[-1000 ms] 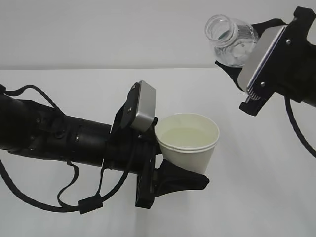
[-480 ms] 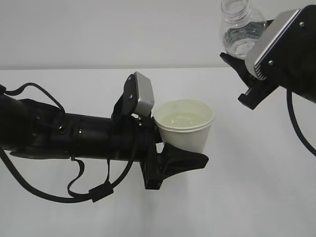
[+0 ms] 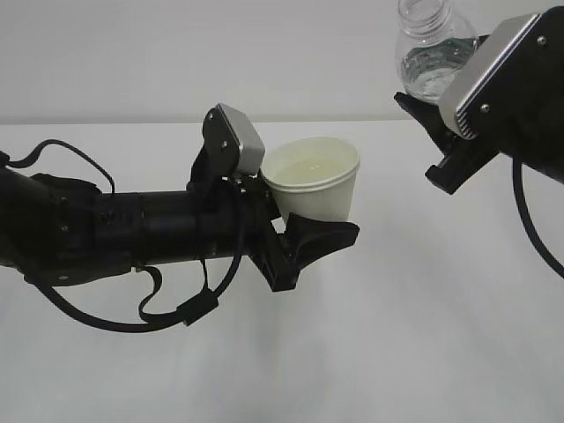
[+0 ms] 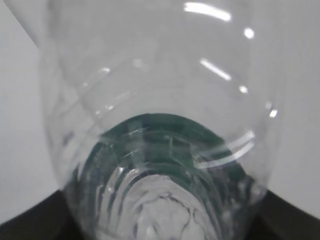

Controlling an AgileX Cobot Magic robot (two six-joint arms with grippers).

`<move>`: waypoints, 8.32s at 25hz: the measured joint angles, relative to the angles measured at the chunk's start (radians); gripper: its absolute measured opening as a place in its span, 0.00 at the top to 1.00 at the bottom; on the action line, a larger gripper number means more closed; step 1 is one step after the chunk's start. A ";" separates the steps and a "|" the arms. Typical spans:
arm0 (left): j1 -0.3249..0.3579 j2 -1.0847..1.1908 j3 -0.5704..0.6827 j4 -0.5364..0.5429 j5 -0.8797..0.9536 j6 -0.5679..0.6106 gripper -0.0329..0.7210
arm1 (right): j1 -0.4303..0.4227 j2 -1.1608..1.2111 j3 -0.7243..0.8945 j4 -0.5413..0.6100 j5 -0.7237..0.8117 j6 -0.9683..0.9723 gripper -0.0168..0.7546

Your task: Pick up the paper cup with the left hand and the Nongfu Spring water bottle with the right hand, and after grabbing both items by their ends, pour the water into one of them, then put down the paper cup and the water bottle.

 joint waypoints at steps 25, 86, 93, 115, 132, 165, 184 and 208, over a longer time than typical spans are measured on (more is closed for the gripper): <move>0.264 0.000 0.000 -0.180 0.015 0.045 0.37 | 0.000 0.000 0.040 0.140 0.000 0.002 0.37; 0.616 0.268 0.000 -0.572 -0.061 0.385 0.37 | 0.000 0.000 0.040 0.457 0.004 0.072 0.37; 0.616 0.291 -0.001 -0.669 -0.115 0.415 0.37 | 0.000 0.000 0.040 0.457 0.004 0.079 0.37; 0.616 0.422 -0.010 -0.696 -0.209 0.436 0.37 | 0.000 0.000 0.040 0.457 0.044 0.090 0.37; 0.616 0.424 -0.005 -0.706 -0.225 0.438 0.17 | 0.000 0.000 0.040 0.457 0.049 0.098 0.37; 0.572 0.011 0.406 -0.695 -0.229 0.438 0.18 | 0.000 0.000 0.040 0.540 0.049 0.155 0.37; 0.347 -0.052 0.411 -0.718 -0.229 0.438 0.18 | 0.000 0.022 0.040 0.686 0.047 0.120 0.37; 0.347 -0.052 0.411 -0.751 -0.229 0.438 0.18 | 0.000 0.425 0.038 0.548 -0.274 0.322 0.37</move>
